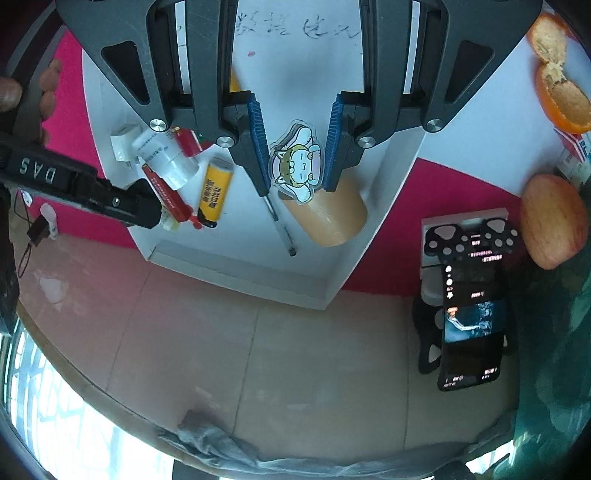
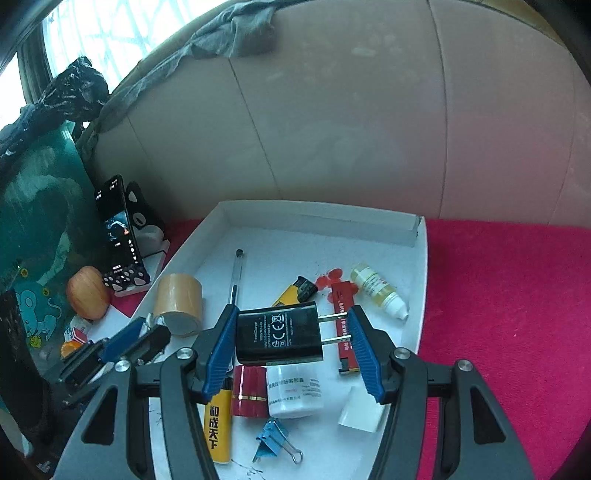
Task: Organize rigid objects
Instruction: 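Lower the badge and charger into the tray and open both tools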
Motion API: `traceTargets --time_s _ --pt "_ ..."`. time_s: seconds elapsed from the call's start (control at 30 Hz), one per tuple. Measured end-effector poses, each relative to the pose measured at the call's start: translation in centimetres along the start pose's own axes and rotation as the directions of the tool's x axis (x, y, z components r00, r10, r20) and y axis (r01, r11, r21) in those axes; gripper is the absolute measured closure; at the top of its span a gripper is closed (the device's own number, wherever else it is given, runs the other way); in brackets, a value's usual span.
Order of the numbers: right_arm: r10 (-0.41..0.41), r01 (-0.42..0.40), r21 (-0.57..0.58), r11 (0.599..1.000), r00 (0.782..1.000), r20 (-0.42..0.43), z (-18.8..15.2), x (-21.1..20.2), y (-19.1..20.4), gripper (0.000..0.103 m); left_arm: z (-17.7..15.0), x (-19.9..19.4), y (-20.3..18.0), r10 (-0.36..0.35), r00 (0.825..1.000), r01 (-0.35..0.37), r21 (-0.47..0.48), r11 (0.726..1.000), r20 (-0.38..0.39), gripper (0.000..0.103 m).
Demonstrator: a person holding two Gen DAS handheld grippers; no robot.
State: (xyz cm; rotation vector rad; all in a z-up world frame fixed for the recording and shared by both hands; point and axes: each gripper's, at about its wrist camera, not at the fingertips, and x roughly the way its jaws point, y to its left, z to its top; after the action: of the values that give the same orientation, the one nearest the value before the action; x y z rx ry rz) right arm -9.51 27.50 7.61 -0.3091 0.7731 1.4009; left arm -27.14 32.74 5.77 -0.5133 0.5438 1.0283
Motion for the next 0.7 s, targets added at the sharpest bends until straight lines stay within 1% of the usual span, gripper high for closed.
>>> traceTargets --time_s 0.03,0.1,0.13,0.17,0.2,0.23,0.3,0.33,0.37,0.47,0.57,0.7 --pt "-0.003 0.003 -0.002 1.0 1.0 0.002 0.0 0.1 0.0 0.043 0.0 0.1 0.1 0.001 1.0 -0.001 -0.002 1.0 -0.003 0.075" --pt "-0.006 0.006 -0.001 1.0 1.0 0.008 -0.2 0.1 0.1 0.042 0.0 0.2 0.2 0.019 1.0 -0.019 -0.002 1.0 -0.002 0.066" --pt "-0.002 0.002 0.003 1.0 1.0 0.007 -0.3 0.1 0.1 0.042 0.0 0.1 0.2 0.03 1.0 -0.03 -0.004 1.0 0.0 0.045" --pt "0.002 -0.002 0.008 1.0 1.0 0.01 -0.3 0.0 0.1 0.038 0.0 0.1 0.4 0.036 0.999 -0.036 -0.008 0.999 0.004 0.02" --pt "0.004 -0.004 0.012 1.0 1.0 0.015 -0.4 -0.1 0.1 0.027 0.0 -0.1 0.5 0.041 0.999 -0.04 -0.015 0.999 0.015 0.016" --pt "0.006 -0.006 0.016 1.0 1.0 0.022 -0.4 -0.2 0.1 0.019 0.1 -0.4 0.7 0.043 0.999 -0.042 -0.022 0.999 0.026 0.015" --pt "0.011 -0.013 0.031 0.999 0.999 0.041 -0.3 -0.6 -0.1 0.008 0.1 -0.7 1.2 0.045 0.998 -0.043 -0.04 0.998 0.034 0.011" --pt "0.017 -0.019 0.041 0.999 0.999 0.048 -0.3 -0.8 -0.3 0.005 0.1 -1.0 1.5 0.057 0.998 -0.055 -0.045 0.997 0.033 0.0" --pt "0.023 -0.026 0.056 0.998 0.998 0.063 -0.3 -1.2 -0.5 0.0 0.1 -1.2 1.6 0.078 0.996 -0.076 -0.045 0.996 0.039 0.0" --pt "0.018 -0.026 0.08 0.996 0.995 0.094 -0.3 -2.2 -1.0 0.0 -0.1 -1.9 1.6 0.117 0.991 -0.114 -0.042 0.993 0.07 0.0" --pt "0.002 -0.008 0.074 0.997 0.996 0.092 -0.6 -2.3 -1.0 0.0 -0.1 -2.3 1.4 0.118 0.99 -0.115 -0.049 0.992 0.078 0.0" --pt "0.002 -0.009 0.083 0.996 0.997 0.083 -1.1 -2.3 -1.0 0.0 -0.1 -2.7 1.0 0.126 0.988 -0.123 -0.039 0.992 0.084 0.0"
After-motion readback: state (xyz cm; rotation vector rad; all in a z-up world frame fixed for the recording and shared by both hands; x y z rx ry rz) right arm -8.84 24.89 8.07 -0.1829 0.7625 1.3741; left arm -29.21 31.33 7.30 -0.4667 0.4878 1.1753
